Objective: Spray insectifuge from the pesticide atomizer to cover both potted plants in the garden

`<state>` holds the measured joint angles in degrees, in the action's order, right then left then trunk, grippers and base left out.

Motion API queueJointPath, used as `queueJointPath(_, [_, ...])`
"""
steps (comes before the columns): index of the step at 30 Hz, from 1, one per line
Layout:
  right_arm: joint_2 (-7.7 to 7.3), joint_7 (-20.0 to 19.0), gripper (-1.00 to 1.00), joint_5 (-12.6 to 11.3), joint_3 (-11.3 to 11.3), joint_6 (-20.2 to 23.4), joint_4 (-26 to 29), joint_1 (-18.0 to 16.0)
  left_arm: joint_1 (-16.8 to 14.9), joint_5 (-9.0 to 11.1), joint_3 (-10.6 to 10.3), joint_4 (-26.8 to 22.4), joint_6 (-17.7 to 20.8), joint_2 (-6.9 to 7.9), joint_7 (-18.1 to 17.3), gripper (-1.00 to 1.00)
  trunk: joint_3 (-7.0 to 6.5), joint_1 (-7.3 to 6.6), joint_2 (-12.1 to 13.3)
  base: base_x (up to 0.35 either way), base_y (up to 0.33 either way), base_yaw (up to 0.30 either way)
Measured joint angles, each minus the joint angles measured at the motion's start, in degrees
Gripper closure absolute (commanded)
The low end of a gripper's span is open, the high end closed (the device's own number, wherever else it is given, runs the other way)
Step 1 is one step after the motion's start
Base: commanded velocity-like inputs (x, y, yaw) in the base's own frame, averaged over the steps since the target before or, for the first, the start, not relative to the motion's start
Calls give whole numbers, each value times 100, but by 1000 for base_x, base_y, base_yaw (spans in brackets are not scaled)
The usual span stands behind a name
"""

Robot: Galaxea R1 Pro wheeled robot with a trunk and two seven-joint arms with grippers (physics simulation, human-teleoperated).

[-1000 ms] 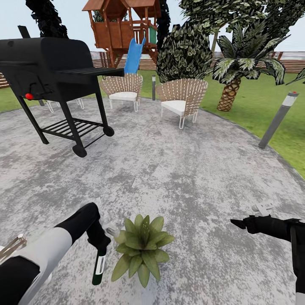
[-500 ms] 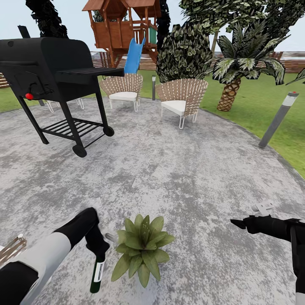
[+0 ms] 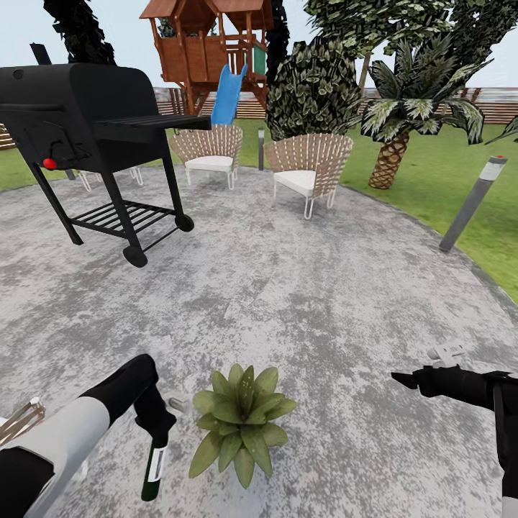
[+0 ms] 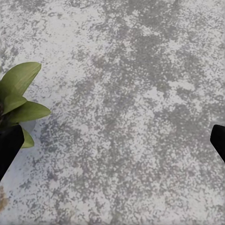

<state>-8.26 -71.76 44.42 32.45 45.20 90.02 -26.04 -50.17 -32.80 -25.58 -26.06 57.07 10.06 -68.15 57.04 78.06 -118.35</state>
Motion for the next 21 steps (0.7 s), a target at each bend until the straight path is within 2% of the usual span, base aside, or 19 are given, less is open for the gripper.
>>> queueJointPath(21, [0, 0, -100, 1, -2, -15, 0, 0, -195, 17, 111, -24, 9, 4, -2, 100, 17, 21, -39, 0, 0, 0])
